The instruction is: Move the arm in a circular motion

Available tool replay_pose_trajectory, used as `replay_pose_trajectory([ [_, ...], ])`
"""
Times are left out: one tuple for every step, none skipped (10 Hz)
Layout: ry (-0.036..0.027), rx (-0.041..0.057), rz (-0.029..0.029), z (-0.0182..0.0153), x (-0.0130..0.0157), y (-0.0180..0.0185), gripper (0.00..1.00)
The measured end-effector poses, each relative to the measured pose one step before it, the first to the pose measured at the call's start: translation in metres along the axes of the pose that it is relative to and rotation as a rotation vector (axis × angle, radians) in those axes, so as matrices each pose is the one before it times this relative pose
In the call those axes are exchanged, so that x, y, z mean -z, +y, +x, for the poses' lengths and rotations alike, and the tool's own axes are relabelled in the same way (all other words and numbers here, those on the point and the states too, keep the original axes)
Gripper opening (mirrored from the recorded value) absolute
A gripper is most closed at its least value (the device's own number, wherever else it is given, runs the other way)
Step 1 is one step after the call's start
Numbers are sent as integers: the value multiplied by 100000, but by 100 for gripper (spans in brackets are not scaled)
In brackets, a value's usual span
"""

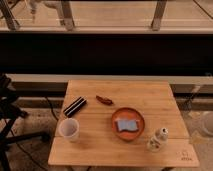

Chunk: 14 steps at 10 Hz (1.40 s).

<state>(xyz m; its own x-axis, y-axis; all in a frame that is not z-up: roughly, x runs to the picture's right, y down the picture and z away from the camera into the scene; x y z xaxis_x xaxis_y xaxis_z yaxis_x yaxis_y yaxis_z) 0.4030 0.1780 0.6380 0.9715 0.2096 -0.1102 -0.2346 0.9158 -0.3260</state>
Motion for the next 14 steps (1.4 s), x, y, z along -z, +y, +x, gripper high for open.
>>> replay_pose_trajectory([
  [-640, 3491, 671, -1184, 579, 746, 80],
  [-279, 2844, 159, -1044, 749, 812, 80],
  [144, 2625, -44, -977, 545, 443, 80],
  [-305, 3493, -671, -1770, 520, 186, 80],
  [-144, 3194, -571, -1887, 407, 37, 80],
  [263, 3130, -1220, -1908, 379, 147, 80],
  [-85, 3055, -1182, -1937, 201, -162, 80],
  [-675, 4245, -1043, -2608, 199, -521, 80],
  [-1052, 3830, -1478, -2325, 135, -368, 80],
  [-2552, 3672, -1572, -2295, 24, -532, 80],
  [-2668, 3066, -1346, -1917, -113, -666, 80],
  [-3233, 4696, -2864, -2355, -341, -1135, 80],
  [-2180, 3141, -2026, -1270, -409, -1309, 80],
  [-1484, 2404, -712, -711, -323, -1409, 80],
])
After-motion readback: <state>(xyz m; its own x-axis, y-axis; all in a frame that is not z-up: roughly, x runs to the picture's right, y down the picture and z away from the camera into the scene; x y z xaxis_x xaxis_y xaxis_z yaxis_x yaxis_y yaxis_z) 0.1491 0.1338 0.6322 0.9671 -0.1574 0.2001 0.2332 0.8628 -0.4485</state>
